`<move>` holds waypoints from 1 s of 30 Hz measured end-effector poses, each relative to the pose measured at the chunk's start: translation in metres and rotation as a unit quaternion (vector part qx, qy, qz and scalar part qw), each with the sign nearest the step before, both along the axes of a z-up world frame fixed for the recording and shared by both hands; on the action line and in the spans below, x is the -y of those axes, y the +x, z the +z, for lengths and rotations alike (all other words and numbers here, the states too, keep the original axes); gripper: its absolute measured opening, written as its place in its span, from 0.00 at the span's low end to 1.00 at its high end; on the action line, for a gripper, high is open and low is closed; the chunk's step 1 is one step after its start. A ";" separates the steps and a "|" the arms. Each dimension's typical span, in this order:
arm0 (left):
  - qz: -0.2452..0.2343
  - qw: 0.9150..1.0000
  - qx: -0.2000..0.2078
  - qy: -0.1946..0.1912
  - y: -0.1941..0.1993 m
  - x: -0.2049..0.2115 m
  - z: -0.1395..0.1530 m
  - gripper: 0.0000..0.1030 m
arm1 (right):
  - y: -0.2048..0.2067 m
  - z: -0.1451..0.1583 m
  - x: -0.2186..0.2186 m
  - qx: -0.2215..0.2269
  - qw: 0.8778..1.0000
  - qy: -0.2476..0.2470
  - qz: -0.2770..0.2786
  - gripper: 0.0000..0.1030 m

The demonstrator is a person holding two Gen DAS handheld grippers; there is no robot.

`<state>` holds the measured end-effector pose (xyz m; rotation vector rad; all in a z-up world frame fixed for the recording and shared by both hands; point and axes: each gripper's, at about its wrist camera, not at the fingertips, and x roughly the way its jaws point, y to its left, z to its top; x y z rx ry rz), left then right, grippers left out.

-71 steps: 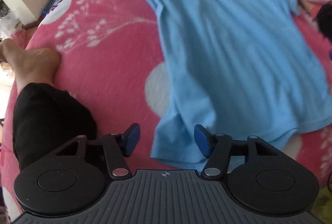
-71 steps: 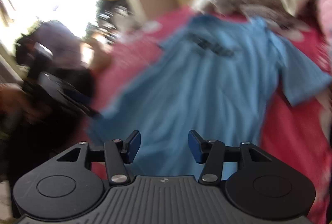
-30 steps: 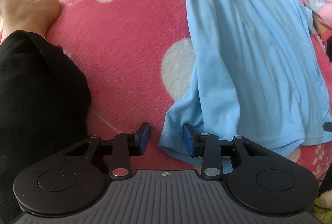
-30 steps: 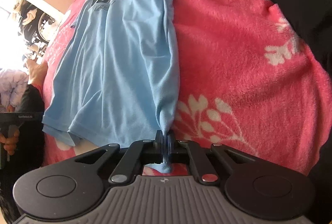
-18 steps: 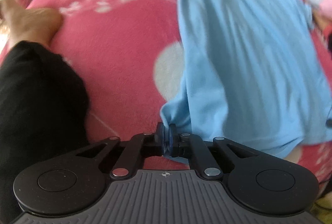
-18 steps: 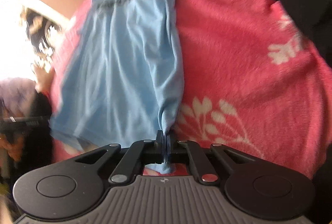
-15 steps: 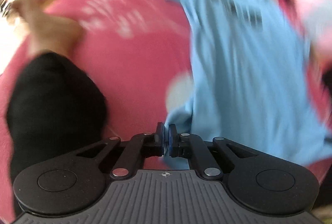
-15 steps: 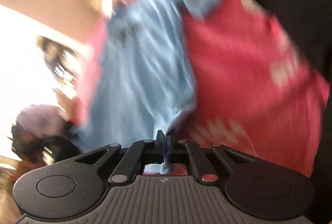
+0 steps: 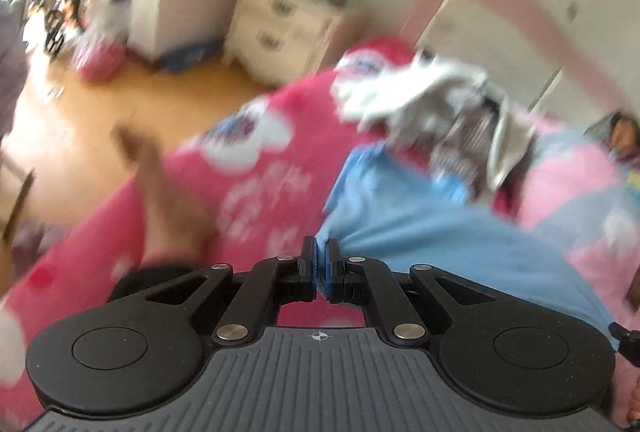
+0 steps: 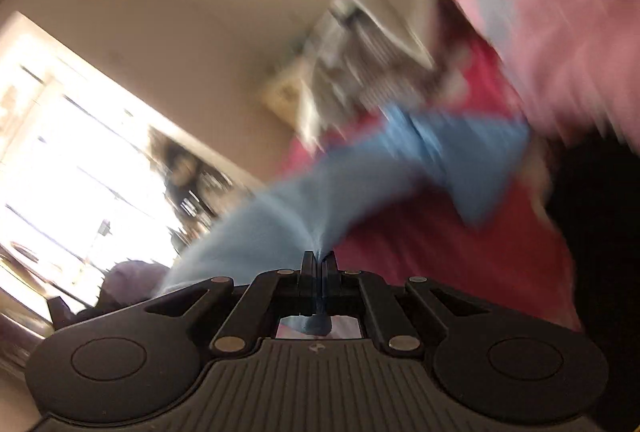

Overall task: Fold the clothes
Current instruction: 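Grasp the blue T-shirt hem with the left and right grippers and pull it straight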

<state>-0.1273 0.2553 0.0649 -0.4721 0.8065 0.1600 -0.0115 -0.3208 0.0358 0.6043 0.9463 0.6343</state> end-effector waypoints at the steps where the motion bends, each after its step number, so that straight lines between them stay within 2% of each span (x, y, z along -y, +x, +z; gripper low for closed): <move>1: -0.001 1.000 -0.027 0.000 -0.006 -0.002 -0.013 0.02 | -0.007 -0.014 -0.001 -0.021 1.000 -0.018 0.005 0.03; 4: -0.010 0.994 -0.111 0.024 -0.013 0.009 -0.068 0.02 | -0.025 -0.055 -0.010 -0.066 0.993 -0.092 0.021 0.03; 6: -0.027 0.987 -0.148 0.050 -0.012 0.020 -0.094 0.02 | -0.030 -0.077 -0.021 -0.085 0.987 -0.132 0.039 0.03; 9: -0.060 0.980 -0.170 0.089 -0.007 0.035 -0.112 0.02 | -0.037 -0.085 -0.037 -0.058 0.972 -0.217 0.073 0.03; 10: -0.081 0.975 -0.176 0.113 -0.004 0.043 -0.114 0.02 | -0.040 -0.086 -0.044 -0.045 0.964 -0.245 0.088 0.03; 13: -0.145 0.953 -0.192 0.183 -0.002 0.068 -0.117 0.02 | -0.048 -0.086 -0.059 -0.015 0.940 -0.319 0.123 0.03; 16: -0.210 0.922 -0.207 0.249 -0.004 0.091 -0.126 0.02 | -0.057 -0.088 -0.065 0.000 0.919 -0.364 0.150 0.03; 20: -0.283 0.882 -0.233 0.296 -0.012 0.112 -0.145 0.02 | -0.062 -0.094 -0.074 0.012 0.895 -0.407 0.179 0.03; 22: -0.310 0.866 -0.247 0.305 -0.014 0.117 -0.154 0.02 | -0.061 -0.100 -0.080 0.016 0.884 -0.426 0.192 0.03; 24: -0.337 0.849 -0.261 0.313 -0.016 0.122 -0.163 0.02 | -0.058 -0.107 -0.084 0.012 0.879 -0.433 0.198 0.03; 28: -0.355 0.837 -0.283 0.306 -0.014 0.121 -0.170 0.04 | -0.055 -0.115 -0.084 -0.012 0.880 -0.432 0.198 0.09; 29: -0.359 0.834 -0.289 0.304 -0.014 0.120 -0.172 0.05 | -0.055 -0.115 -0.083 -0.017 0.881 -0.431 0.194 0.21; 30: -0.364 0.831 -0.294 0.302 -0.013 0.120 -0.174 0.10 | -0.055 -0.115 -0.081 -0.022 0.883 -0.430 0.190 0.31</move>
